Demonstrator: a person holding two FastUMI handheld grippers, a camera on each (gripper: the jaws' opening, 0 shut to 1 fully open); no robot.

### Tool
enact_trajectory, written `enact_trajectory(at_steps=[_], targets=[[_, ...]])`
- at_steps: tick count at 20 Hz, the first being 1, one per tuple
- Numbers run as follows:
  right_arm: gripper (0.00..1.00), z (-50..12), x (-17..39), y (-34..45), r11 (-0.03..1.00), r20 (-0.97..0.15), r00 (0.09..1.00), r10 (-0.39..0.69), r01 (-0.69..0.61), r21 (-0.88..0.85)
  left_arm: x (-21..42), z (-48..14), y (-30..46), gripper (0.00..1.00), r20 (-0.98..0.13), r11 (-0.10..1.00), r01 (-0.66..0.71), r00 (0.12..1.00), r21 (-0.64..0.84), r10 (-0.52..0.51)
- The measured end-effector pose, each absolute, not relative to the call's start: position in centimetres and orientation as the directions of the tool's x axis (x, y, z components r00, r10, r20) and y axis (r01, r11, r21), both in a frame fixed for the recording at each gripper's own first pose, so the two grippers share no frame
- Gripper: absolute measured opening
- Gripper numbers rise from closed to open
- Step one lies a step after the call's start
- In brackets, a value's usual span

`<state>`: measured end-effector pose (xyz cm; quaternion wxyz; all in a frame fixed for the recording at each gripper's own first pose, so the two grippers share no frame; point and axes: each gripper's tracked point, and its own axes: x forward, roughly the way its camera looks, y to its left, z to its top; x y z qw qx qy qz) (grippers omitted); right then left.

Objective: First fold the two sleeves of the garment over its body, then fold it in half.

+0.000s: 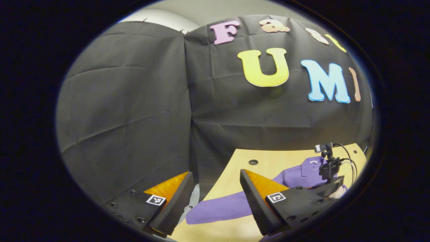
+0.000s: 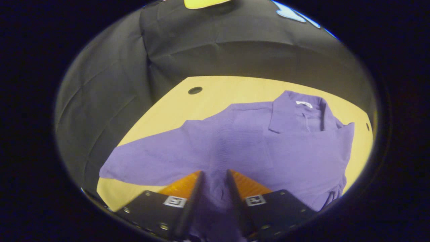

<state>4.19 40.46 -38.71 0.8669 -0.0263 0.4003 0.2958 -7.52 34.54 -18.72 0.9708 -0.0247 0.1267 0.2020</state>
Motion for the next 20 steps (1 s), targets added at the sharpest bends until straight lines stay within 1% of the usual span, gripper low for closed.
enact_trajectory(at_steps=[1, 2, 4, 5, 6, 7, 8, 10, 13, 14, 15, 19, 20], targets=[[0.62, -38.6, 4.4, 40.3, 0.824, -0.706, 0.512, 0.490, -0.535, 0.185, -7.3, -19.0, 34.6, 0.96, -0.260, 0.917, -0.399, 0.885, 0.002, 0.386], [0.68, -38.5, 4.5, 40.3, 0.824, -0.702, 0.516, 0.490, -0.537, 0.181, -7.2, -19.4, 34.7, 0.96, -0.266, 0.916, -0.402, 0.883, 0.000, 0.387], [0.69, -38.1, 4.3, 40.3, 0.822, -0.698, 0.515, 0.497, -0.538, 0.188, -7.0, -20.1, 34.8, 0.96, -0.274, 0.915, -0.404, 0.881, -0.006, 0.387], [0.72, -38.0, 4.3, 40.2, 0.823, -0.697, 0.517, 0.496, -0.536, 0.188, -6.9, -20.5, 35.0, 0.96, -0.276, 0.914, -0.405, 0.880, -0.008, 0.387], [0.73, -37.8, 4.4, 40.1, 0.825, -0.695, 0.523, 0.494, -0.535, 0.184, -6.8, -20.9, 35.1, 0.96, -0.280, 0.914, -0.406, 0.878, -0.009, 0.388], [0.72, -37.3, 4.6, 39.8, 0.827, -0.689, 0.532, 0.492, -0.533, 0.180, -6.7, -21.6, 35.4, 0.94, -0.287, 0.912, -0.411, 0.875, -0.011, 0.391], [0.73, -37.0, 4.5, 39.7, 0.829, -0.686, 0.536, 0.492, -0.530, 0.181, -6.7, -22.0, 35.5, 0.96, -0.291, 0.912, -0.411, 0.874, -0.014, 0.389], [0.75, -35.9, 4.7, 39.1, 0.834, -0.675, 0.550, 0.492, -0.521, 0.183, -6.3, -23.1, 35.5, 0.96, -0.304, 0.911, -0.411, 0.871, -0.019, 0.386], [0.75, -34.1, 5.0, 37.8, 0.844, -0.656, 0.577, 0.486, -0.506, 0.180, -5.8, -26.3, 35.8, 0.96, -0.342, 0.913, -0.408, 0.862, -0.029, 0.374], [0.75, -33.5, 5.0, 37.3, 0.847, -0.650, 0.588, 0.482, -0.502, 0.175, -5.6, -27.8, 36.0, 0.94, -0.357, 0.913, -0.407, 0.858, -0.034, 0.369], [0.75, -32.8, 5.0, 36.7, 0.851, -0.644, 0.598, 0.477, -0.497, 0.169, -5.5, -29.2, 36.2, 0.96, -0.375, 0.913, -0.407, 0.853, -0.037, 0.364], [0.75, -30.5, 4.9, 34.1, 0.868, -0.622, 0.638, 0.454, -0.475, 0.146, -4.6, -34.6, 36.7, 0.96, -0.439, 0.911, -0.410, 0.827, -0.041, 0.352], [0.75, -30.1, 4.7, 33.5, 0.872, -0.620, 0.644, 0.448, -0.467, 0.144, -4.6, -35.8, 37.1, 0.94, -0.455, 0.909, -0.415, 0.818, -0.043, 0.352]])
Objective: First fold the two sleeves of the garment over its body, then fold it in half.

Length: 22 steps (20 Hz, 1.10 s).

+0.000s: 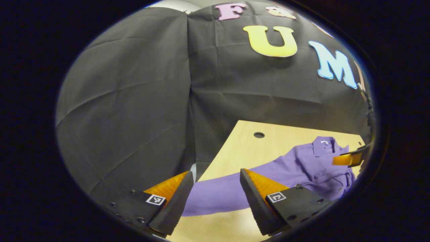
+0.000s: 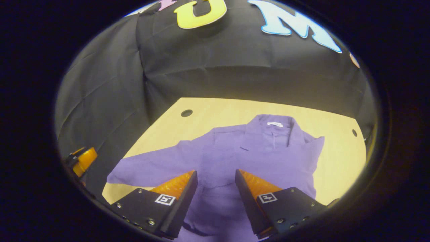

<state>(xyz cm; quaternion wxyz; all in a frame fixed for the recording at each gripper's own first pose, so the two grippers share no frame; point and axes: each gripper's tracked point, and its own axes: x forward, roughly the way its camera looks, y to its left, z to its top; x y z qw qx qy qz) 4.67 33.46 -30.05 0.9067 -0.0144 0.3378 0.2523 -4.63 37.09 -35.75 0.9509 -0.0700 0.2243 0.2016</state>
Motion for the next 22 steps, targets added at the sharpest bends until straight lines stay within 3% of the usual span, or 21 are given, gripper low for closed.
enact_trajectory(at_steps=[11, 22], targets=[[0.75, -28.6, 2.1, 28.5, 0.915, -0.630, 0.683, 0.369, -0.386, 0.118, -4.9, -46.9, 39.6, 0.96, -0.616, 0.889, -0.454, 0.717, -0.059, 0.326], [0.75, -28.7, 1.5, 26.1, 0.935, -0.639, 0.696, 0.328, -0.334, 0.116, -6.0, -51.5, 38.9, 0.98, -0.680, 0.886, -0.461, 0.666, -0.052, 0.307]])
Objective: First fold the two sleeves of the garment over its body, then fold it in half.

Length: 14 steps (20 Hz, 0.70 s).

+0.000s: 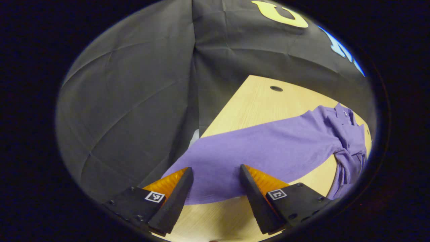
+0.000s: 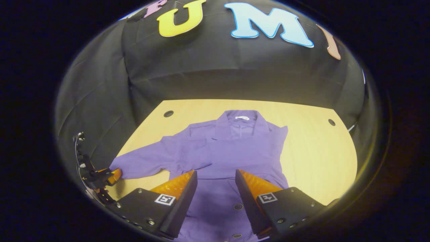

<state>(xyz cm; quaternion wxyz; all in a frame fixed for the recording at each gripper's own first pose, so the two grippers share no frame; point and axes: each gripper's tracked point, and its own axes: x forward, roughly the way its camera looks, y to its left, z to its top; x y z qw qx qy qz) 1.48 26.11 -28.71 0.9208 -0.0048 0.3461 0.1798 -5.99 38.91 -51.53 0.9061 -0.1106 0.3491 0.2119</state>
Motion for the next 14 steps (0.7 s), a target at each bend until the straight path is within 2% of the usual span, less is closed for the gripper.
enact_trajectory(at_steps=[3, 4, 6, 11, 13, 14], targets=[[0.75, -28.8, 1.6, 25.5, 0.941, -0.639, 0.700, 0.319, -0.315, 0.123, -6.1, -52.1, 38.7, 0.95, -0.688, 0.877, -0.476, 0.657, -0.062, 0.308], [0.72, -28.8, 1.5, 25.3, 0.942, -0.639, 0.700, 0.317, -0.310, 0.127, -6.2, -52.0, 38.7, 0.95, -0.686, 0.874, -0.482, 0.658, -0.067, 0.311], [0.75, -28.9, 1.4, 24.9, 0.944, -0.640, 0.701, 0.313, -0.304, 0.129, -6.2, -52.1, 38.5, 0.95, -0.688, 0.871, -0.485, 0.657, -0.073, 0.308], [0.72, -28.6, 1.5, 24.0, 0.947, -0.635, 0.710, 0.306, -0.292, 0.130, -5.3, -52.1, 37.1, 0.72, -0.687, 0.885, -0.459, 0.669, -0.082, 0.284], [0.72, -28.4, 1.4, 23.6, 0.949, -0.633, 0.712, 0.305, -0.282, 0.140, -5.2, -52.2, 37.1, 0.60, -0.690, 0.892, -0.444, 0.671, -0.081, 0.272], [0.75, -28.5, 1.5, 23.3, 0.950, -0.634, 0.710, 0.304, -0.279, 0.143, -4.8, -51.9, 36.9, 0.63, -0.685, 0.889, -0.446, 0.678, -0.098, 0.265]])
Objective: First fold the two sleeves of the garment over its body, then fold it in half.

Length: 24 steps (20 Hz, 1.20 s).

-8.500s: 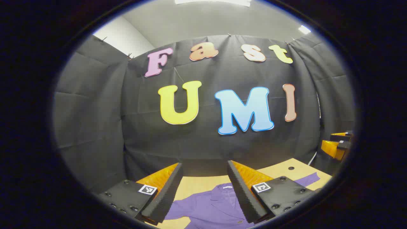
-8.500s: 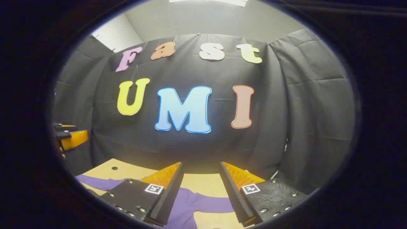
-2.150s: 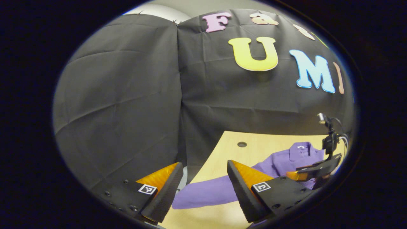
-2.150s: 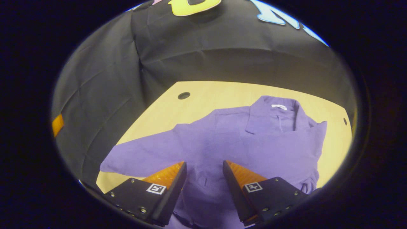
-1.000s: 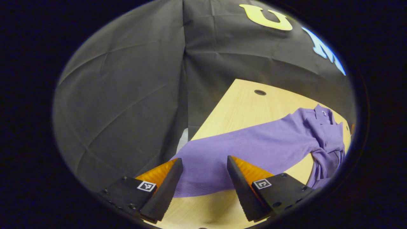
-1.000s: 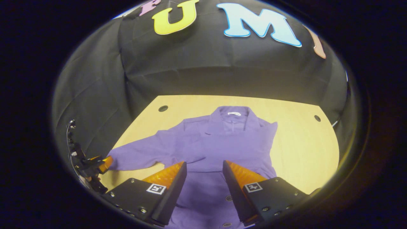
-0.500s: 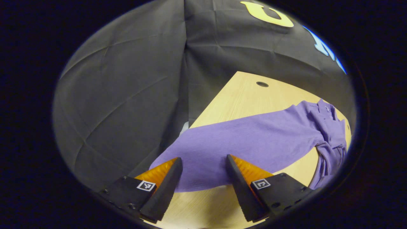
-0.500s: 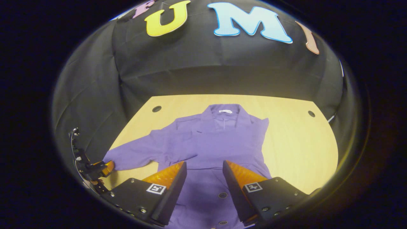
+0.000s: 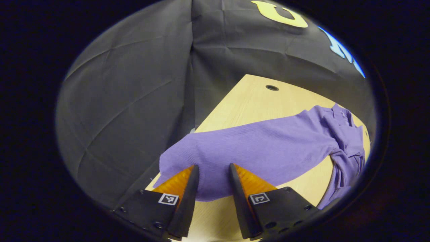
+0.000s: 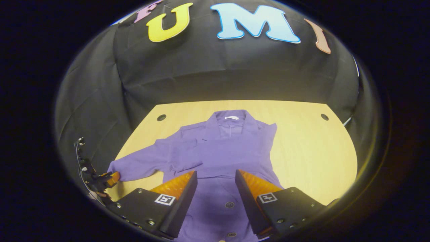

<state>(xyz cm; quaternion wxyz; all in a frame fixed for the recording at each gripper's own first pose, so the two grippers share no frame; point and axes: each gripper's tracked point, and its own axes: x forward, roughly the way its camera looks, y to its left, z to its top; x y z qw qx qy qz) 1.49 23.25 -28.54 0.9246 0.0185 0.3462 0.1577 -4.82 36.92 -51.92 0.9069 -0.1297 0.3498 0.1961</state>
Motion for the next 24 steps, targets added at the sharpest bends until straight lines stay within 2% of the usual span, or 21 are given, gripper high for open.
enact_trajectory(at_steps=[2, 3, 6, 7, 8, 12, 13, 14, 15, 17, 24], targets=[[0.75, -28.3, 1.4, 22.8, 0.951, -0.640, 0.708, 0.300, -0.274, 0.143, -4.7, -52.1, 36.9, 0.26, -0.683, 0.888, -0.450, 0.680, -0.100, 0.267], [0.72, -28.3, 1.4, 22.5, 0.952, -0.641, 0.707, 0.298, -0.273, 0.142, -4.7, -52.1, 37.0, 0.14, -0.689, 0.883, -0.459, 0.670, -0.093, 0.275], [0.75, -28.4, 1.0, 21.7, 0.954, -0.648, 0.703, 0.293, -0.262, 0.148, -4.1, -51.8, 37.0, 0.13, -0.705, 0.879, -0.472, 0.649, -0.075, 0.288], [0.72, -28.4, 1.0, 21.3, 0.954, -0.650, 0.701, 0.294, -0.258, 0.154, -4.2, -51.8, 37.0, 0.07, -0.705, 0.878, -0.472, 0.649, -0.077, 0.287], [0.75, -28.5, 0.9, 21.1, 0.954, -0.650, 0.700, 0.295, -0.254, 0.160, -4.1, -51.7, 36.8, 0.07, -0.707, 0.879, -0.470, 0.648, -0.078, 0.284], [0.75, -28.0, 0.8, 19.3, 0.957, -0.639, 0.714, 0.288, -0.234, 0.170, -3.6, -50.6, 36.1, 0.07, -0.704, 0.888, -0.455, 0.654, -0.071, 0.279], [0.72, -28.0, 0.9, 18.9, 0.958, -0.636, 0.717, 0.286, -0.227, 0.176, -3.3, -49.8, 35.7, 0.07, -0.695, 0.888, -0.453, 0.663, -0.076, 0.279], [0.75, -27.9, 0.8, 18.5, 0.959, -0.633, 0.720, 0.284, -0.219, 0.182, -3.1, -48.8, 35.3, 0.07, -0.685, 0.889, -0.450, 0.675, -0.088, 0.274], [0.72, -27.9, 0.7, 18.0, 0.959, -0.631, 0.722, 0.283, -0.211, 0.189, -2.7, -47.8, 34.9, 0.07, -0.675, 0.890, -0.446, 0.686, -0.097, 0.271], [0.75, -27.8, 0.4, 17.1, 0.959, -0.627, 0.727, 0.281, -0.200, 0.199, -1.1, -45.8, 33.5, 0.07, -0.652, 0.896, -0.429, 0.713, -0.115, 0.258], [0.75, -28.1, -0.6, 11.8, 0.964, -0.621, 0.744, 0.245, -0.123, 0.234, 6.7, -39.0, 23.8, 0.07, -0.561, 0.945, -0.283, 0.815, -0.163, 0.147]])
